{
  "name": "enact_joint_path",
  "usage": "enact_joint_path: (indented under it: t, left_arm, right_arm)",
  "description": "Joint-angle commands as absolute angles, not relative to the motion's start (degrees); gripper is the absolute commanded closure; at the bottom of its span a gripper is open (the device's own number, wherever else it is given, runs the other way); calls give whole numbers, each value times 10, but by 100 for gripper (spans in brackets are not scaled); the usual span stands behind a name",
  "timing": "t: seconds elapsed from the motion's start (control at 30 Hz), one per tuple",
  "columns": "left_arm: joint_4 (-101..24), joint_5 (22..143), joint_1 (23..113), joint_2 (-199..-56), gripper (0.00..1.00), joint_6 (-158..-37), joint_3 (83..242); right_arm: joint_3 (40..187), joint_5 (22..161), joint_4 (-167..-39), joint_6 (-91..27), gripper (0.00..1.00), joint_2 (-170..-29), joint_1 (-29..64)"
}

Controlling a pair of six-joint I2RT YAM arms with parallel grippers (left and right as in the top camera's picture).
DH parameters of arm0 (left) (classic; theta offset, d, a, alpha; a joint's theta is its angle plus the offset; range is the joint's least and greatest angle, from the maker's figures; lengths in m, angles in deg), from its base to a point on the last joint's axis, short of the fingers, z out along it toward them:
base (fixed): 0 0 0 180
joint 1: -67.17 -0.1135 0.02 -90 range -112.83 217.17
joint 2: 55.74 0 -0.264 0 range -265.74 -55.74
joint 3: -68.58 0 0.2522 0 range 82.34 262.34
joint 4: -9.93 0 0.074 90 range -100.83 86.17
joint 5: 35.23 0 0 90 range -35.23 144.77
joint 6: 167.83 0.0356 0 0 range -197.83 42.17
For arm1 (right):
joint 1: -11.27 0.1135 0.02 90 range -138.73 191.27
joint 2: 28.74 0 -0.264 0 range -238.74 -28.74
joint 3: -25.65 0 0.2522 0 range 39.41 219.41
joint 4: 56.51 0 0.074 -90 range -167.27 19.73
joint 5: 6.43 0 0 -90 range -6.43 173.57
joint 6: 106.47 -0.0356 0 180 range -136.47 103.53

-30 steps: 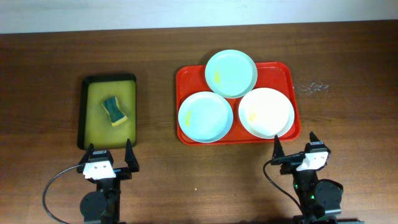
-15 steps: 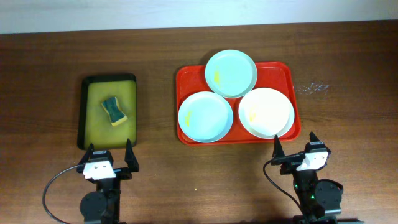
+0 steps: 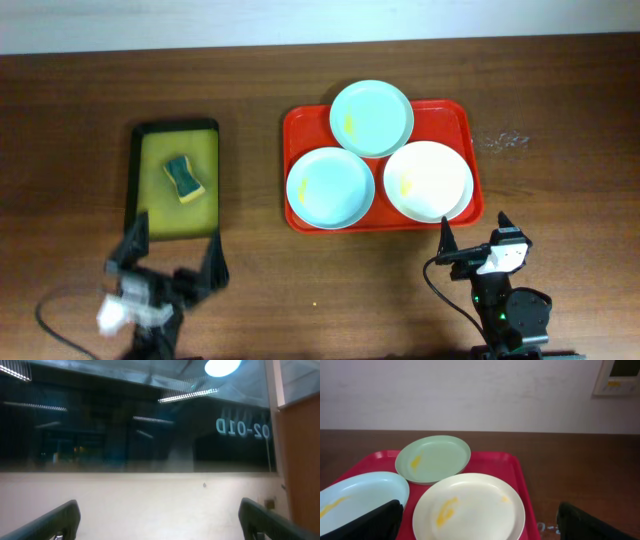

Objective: Clean dirty plates on tray and stack at the side
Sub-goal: 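Grasp the sponge with the left gripper and move it onto the blue plate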

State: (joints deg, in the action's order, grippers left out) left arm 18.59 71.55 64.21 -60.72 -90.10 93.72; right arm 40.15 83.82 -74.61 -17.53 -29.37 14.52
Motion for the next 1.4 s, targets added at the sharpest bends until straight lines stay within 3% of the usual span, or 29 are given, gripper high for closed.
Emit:
enact_joint_path:
  t: [0.0,0.03,0.07,0.1,0.17,0.2,0.3,0.37,0.47,0.77,0.8,0.9,0.97,1.0,1.03,1.07,1.1,1.13,1.17,1.2,1.27,1.37]
  left_arm:
    - [-71,689,640,-846,1,-833,1202]
    - [-171,761,640,-950,1,-833,1283]
    - [-229,750,640,-1037,1,-829,1328]
    - [-246,713,640,-1095,1,-829,1351]
    - [-342,529,634,-1245,1,-951,1435]
    - [-370,524,627,-1307,1,-965,1467]
    - [-340,537,617,-1425,1,-965,1476]
    - [-399,611,574,-1500,1,-965,1542]
    - [-435,614,539,-1571,1,-965,1602]
    - [-370,613,568,-1731,1,-965,1600]
    - [-370,595,565,-1739,40,-965,1600]
    - [-373,588,564,-1740,46,-964,1600]
    - [-386,588,564,-1740,67,-964,1600]
    - [-391,588,564,-1740,87,-964,1600]
    - [-391,591,564,-1740,94,-965,1600]
    - [-397,598,564,-1740,84,-964,1603]
    - [-404,599,564,-1740,53,-964,1604]
    - [-411,599,564,-1740,43,-964,1604]
    - [-417,599,564,-1740,45,-964,1606]
    - [-422,599,563,-1740,58,-964,1609]
    - [-453,599,563,-1740,100,-964,1634]
    - [-573,599,561,-1735,100,-964,1763]
  right_arm:
    - [397,835,-749,-173,1,-290,150]
    - [397,835,-749,-173,1,-290,150]
    - [397,835,-749,-173,1,-290,150]
    - [397,835,-749,-173,1,-289,150]
    - [397,835,-749,-173,1,-290,150]
    - [397,835,-749,-173,1,-290,150]
    - [397,835,-749,-173,1,-290,150]
    - [397,835,-749,-173,1,-290,150]
    - [397,835,-749,-173,1,-290,150]
    - [397,835,-749,-173,1,-290,150]
    - [397,835,-749,-173,1,-290,150]
    - [397,835,-749,-173,1,-290,150]
    - [397,835,-749,-173,1,-290,150]
    - [397,835,-749,-173,1,-290,150]
    - [397,835,-749,-173,1,-290,150]
    - [397,835,-748,-173,1,-290,150]
    - [397,835,-749,-173,1,-290,150]
    - [397,835,-749,-173,1,-290,150]
    - [397,835,-749,-173,1,-290,150]
    - [397,835,-749,-173,1,-290,150]
    - [397,835,-749,-173,1,-290,150]
    - [397,835,-749,-173,1,-290,150]
